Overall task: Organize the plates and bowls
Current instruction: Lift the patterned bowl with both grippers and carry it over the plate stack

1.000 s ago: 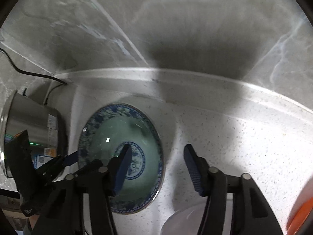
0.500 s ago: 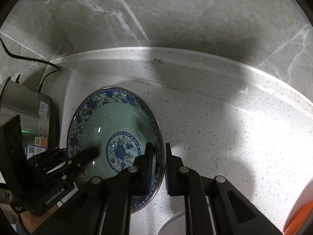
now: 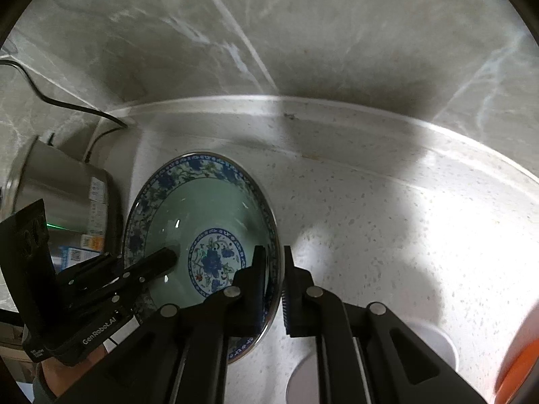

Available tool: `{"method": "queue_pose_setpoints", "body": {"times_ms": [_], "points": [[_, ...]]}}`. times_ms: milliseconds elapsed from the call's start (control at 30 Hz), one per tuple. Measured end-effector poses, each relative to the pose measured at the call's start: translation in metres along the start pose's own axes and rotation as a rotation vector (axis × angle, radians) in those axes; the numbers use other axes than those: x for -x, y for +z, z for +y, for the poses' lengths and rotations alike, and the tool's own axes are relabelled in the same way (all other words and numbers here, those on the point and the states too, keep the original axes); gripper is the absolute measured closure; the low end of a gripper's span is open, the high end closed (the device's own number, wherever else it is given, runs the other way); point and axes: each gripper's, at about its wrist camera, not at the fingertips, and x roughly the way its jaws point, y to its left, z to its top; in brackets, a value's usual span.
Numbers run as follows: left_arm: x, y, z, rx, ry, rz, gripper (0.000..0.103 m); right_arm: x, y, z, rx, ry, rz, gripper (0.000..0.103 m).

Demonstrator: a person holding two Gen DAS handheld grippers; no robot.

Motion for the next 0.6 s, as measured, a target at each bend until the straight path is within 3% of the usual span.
{"method": "queue_pose_setpoints", "body": {"times_ms": [267, 600], "points": [[0.067, -0.018, -0.045, -0.088, -0.036, -0.082, 0.089, 0.073, -0.038, -0.003, -0.006, 0.041, -0.093, 0.093], [0.106, -0.067, -0.126, -0.208, -0.109, -0.086, 0.089, 0.169, -0.129, -0.027, -0.077, 0.055, -0.217, 0.093]]}}
